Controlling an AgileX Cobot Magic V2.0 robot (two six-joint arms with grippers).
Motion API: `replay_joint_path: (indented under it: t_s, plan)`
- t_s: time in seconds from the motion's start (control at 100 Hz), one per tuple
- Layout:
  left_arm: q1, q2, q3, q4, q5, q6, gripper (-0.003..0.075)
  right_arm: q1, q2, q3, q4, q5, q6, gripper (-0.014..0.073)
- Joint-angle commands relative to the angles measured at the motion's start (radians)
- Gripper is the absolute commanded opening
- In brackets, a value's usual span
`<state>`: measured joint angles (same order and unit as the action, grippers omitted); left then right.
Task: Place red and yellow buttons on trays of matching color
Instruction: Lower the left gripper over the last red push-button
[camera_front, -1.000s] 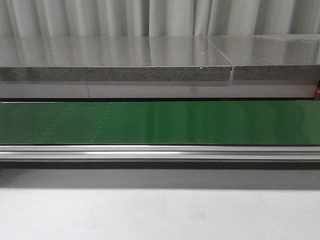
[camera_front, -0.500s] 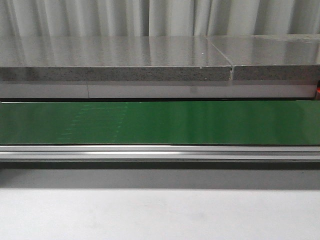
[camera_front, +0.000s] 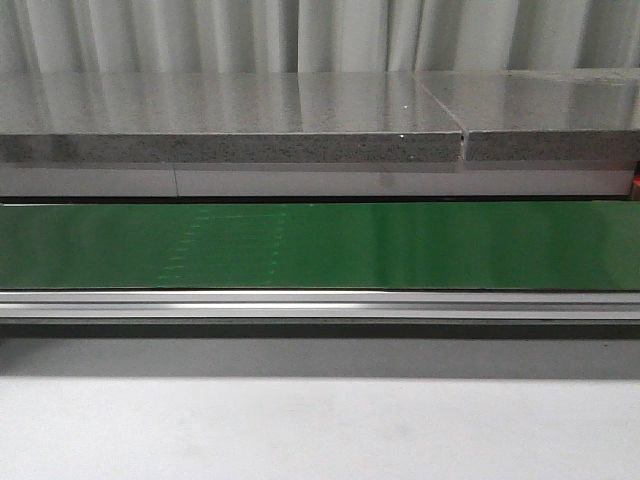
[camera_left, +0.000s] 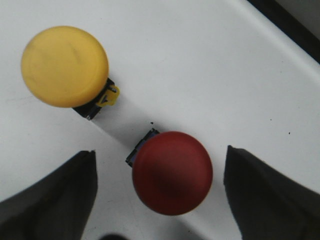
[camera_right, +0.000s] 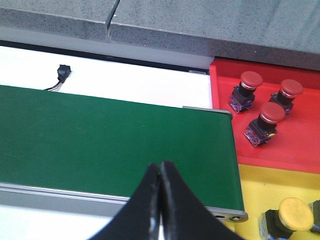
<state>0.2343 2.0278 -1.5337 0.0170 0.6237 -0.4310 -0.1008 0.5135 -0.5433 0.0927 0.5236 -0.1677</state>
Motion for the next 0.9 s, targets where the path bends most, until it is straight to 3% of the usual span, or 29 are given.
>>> replay_joint_path:
  t_s: [0.0,0.25,0.46,0.72,0.89]
  plan:
    - [0.000,-0.055,-0.033,-0.007,-0.028,-0.010,0.0405,0.001,0.002,-0.025,-0.005,-0.071,-0.009,-0.0067]
    - [0.000,-0.055,-0.033,-0.007,-0.008,-0.010,0.0240,0.001,0.002,-0.025,-0.005,-0.071,-0.009,-0.0067]
    - [0.000,-0.055,-0.033,-0.007,-0.005,-0.008,0.0151,0.001,0.002,-0.025,-0.005,-0.071,-0.009,-0.0067]
    - [0.000,-0.135,-0.033,-0.007,0.009,0.004,0.0113,0.001,0.002,-0.025,-0.005,-0.071,-0.009,-0.0067]
    - [0.000,-0.240,-0.033,-0.012,0.072,0.086,0.0113,0.001,0.002,-0.025,-0.005,-0.071,-0.009,-0.0067]
